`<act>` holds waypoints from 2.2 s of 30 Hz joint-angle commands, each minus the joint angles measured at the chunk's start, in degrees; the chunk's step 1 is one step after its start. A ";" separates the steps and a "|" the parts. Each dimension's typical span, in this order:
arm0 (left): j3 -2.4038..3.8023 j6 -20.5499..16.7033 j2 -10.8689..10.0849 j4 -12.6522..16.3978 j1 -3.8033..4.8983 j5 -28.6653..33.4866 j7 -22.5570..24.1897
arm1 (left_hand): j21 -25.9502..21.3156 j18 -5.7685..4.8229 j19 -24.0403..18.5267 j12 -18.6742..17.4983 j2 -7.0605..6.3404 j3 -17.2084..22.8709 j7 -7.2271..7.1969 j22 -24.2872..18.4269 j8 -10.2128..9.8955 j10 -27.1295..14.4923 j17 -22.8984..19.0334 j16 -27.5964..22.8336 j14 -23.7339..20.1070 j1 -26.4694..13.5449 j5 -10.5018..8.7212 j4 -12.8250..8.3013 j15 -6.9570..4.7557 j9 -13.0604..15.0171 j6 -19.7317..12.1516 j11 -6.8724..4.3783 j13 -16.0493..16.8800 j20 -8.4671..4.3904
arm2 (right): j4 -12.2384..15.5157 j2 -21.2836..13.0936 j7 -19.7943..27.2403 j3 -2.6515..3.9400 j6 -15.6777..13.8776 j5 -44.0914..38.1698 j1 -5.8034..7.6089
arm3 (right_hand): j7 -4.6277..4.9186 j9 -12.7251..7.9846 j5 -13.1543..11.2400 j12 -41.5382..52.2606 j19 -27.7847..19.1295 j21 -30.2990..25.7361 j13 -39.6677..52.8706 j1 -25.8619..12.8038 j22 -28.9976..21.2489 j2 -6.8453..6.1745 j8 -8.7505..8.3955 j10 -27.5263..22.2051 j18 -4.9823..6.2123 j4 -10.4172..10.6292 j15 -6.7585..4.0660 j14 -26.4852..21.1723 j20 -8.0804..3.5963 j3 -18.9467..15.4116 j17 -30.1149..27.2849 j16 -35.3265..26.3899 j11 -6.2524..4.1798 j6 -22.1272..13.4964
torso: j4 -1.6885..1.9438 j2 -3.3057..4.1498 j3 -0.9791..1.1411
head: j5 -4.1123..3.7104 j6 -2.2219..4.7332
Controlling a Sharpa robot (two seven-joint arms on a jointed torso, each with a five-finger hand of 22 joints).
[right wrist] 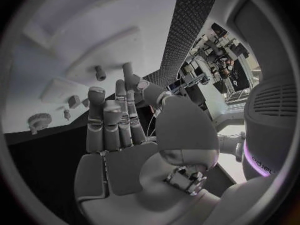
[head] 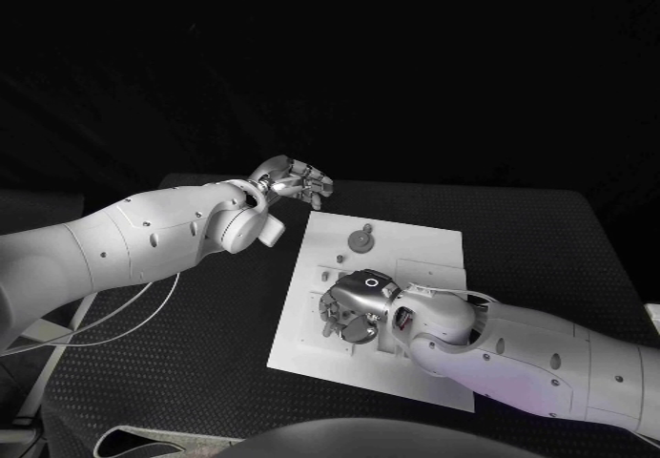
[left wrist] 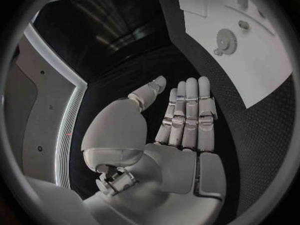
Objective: Assemble the parts on the task board
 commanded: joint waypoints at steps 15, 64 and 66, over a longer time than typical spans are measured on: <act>0.04 0.81 0.19 0.12 0.06 0.32 0.48 | -0.39 0.60 0.33 0.19 0.28 -0.32 -0.04 0.09 0.37 -0.40 0.18 -0.35 0.35 -0.08 0.22 0.19 0.11 -0.12 -0.50 0.17 -0.09 0.27 | -2.26 1.89 0.10 -0.90 1.99 -2.60 -0.50 | 0.10 0.79 0.24 0.01 -0.03 0.22 0.08 0.00 0.76 0.31 0.35 0.23 3.03 -0.10 -0.30 0.00 -0.29 0.33 0.10 -0.29 0.08 0.32 | 0.08 0.01 -0.04 | -0.36 -0.12; 0.03 0.78 -0.58 0.26 0.07 0.33 0.26 | -0.48 0.60 0.33 0.18 0.22 -0.36 -0.03 0.14 0.43 -0.45 0.41 -0.54 0.35 -0.06 0.21 0.20 0.12 -0.19 -0.56 0.18 -0.10 0.27 | 1.19 -1.58 2.38 -1.14 -4.68 5.75 -0.15 | 4.35 -1.82 0.23 -5.17 -2.26 -0.84 -2.48 -3.48 0.91 -6.50 -5.31 -8.74 3.03 0.66 3.72 -3.16 1.00 -6.18 0.90 -0.31 4.20 -10.91 | -0.06 0.00 0.04 | -1.16 0.33; 0.03 0.81 -0.54 0.26 0.07 0.33 0.26 | -0.49 0.60 0.33 0.18 0.22 -0.36 -0.03 0.14 0.44 -0.45 0.42 -0.54 0.35 -0.05 0.21 0.20 0.12 -0.19 -0.56 0.18 -0.10 0.27 | 0.87 -1.15 2.49 -1.14 -4.18 5.86 -0.15 | 4.25 -1.78 0.23 -5.10 -2.23 -0.80 -2.47 -3.52 0.93 -6.52 -5.14 -8.70 3.03 0.67 3.68 -3.13 0.99 -6.26 0.90 -0.25 4.15 -10.70 | -0.04 0.02 0.05 | -1.17 0.33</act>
